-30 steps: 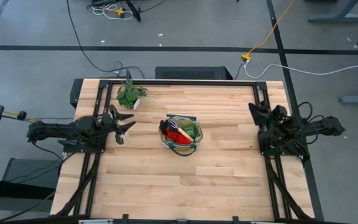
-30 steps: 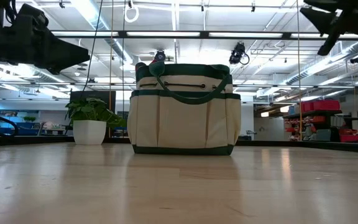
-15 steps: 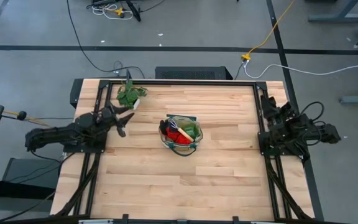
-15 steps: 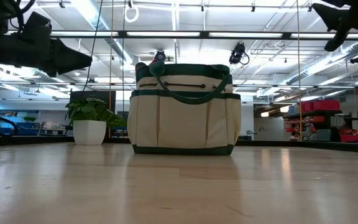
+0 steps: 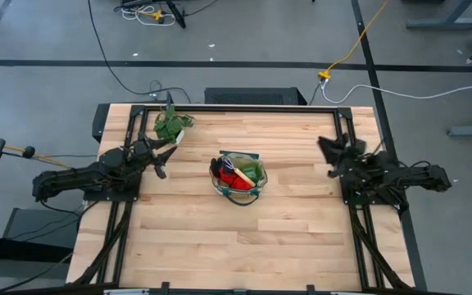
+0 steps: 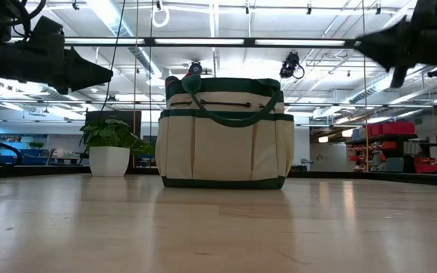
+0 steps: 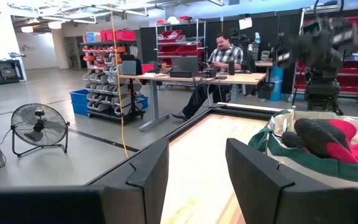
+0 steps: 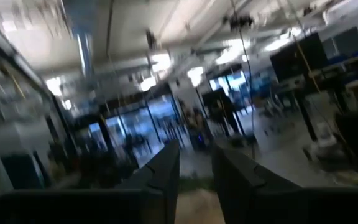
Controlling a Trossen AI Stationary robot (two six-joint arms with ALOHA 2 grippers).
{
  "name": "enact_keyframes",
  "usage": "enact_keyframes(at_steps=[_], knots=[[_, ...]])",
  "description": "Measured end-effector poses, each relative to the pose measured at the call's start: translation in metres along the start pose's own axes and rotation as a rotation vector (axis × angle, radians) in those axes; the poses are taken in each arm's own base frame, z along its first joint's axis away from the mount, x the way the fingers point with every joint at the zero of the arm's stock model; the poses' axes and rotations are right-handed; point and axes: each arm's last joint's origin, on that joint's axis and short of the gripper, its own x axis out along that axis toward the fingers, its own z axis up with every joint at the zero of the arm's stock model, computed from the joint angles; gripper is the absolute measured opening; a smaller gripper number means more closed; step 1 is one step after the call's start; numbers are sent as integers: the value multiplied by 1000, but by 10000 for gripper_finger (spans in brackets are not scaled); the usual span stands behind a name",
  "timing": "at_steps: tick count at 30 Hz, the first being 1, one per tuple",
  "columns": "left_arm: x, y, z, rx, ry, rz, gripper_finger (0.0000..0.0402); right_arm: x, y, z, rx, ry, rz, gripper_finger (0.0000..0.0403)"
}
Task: Pick & Place Garden tools in Gardening bag
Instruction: Return to Home Position
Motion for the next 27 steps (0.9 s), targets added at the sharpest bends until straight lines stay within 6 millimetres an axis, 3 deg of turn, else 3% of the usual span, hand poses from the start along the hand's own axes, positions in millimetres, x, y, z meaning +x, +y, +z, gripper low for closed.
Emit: enact_keyframes(at_steps=[8, 22, 27], knots=[[0, 0, 0, -1, -2, -1, 167, -5, -8, -33, -174, 321, -45, 96], [0, 0, 0, -3, -5, -1, 167, -5, -7, -33, -177, 323, -38, 96], [0, 0, 1, -4, -8, -1, 167, -5, -8, -33, -319, 324, -27, 96]])
